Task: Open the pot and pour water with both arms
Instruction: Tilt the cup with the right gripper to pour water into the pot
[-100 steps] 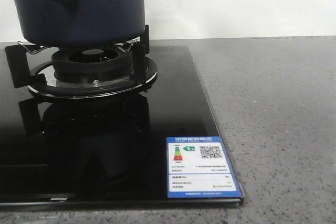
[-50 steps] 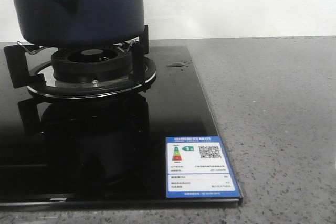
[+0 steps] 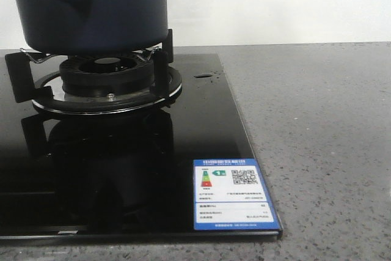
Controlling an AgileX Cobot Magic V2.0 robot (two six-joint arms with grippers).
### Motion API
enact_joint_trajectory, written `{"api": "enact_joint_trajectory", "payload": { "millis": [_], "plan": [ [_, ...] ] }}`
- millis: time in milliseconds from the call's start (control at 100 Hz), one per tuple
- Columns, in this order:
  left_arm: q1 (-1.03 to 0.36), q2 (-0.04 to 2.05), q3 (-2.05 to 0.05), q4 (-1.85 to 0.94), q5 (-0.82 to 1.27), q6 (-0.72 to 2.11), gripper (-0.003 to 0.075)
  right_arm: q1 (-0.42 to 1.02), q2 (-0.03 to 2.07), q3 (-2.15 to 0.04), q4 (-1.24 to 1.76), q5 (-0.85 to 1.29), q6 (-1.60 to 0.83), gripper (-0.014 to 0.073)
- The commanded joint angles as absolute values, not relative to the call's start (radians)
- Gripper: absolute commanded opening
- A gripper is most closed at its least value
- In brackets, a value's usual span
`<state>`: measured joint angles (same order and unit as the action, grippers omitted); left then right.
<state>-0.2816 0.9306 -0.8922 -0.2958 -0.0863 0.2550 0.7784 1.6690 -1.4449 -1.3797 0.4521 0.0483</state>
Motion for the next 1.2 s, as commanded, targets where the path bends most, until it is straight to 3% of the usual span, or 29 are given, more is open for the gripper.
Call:
{"api": "enact_joint_trajectory", "payload": {
  "millis": [0, 1190],
  "plan": [
    [-0.280, 0.912, -0.928, -0.292, -0.191, 0.252, 0.0400, 0.781, 1.631, -1.486, -1.470, 0.445, 0.046, 0.0348],
    [-0.280, 0.912, -0.928, -0.292, -0.191, 0.252, 0.0400, 0.781, 1.631, -1.486, -1.797, 0.503, 0.046, 0.0348]
  ]
}}
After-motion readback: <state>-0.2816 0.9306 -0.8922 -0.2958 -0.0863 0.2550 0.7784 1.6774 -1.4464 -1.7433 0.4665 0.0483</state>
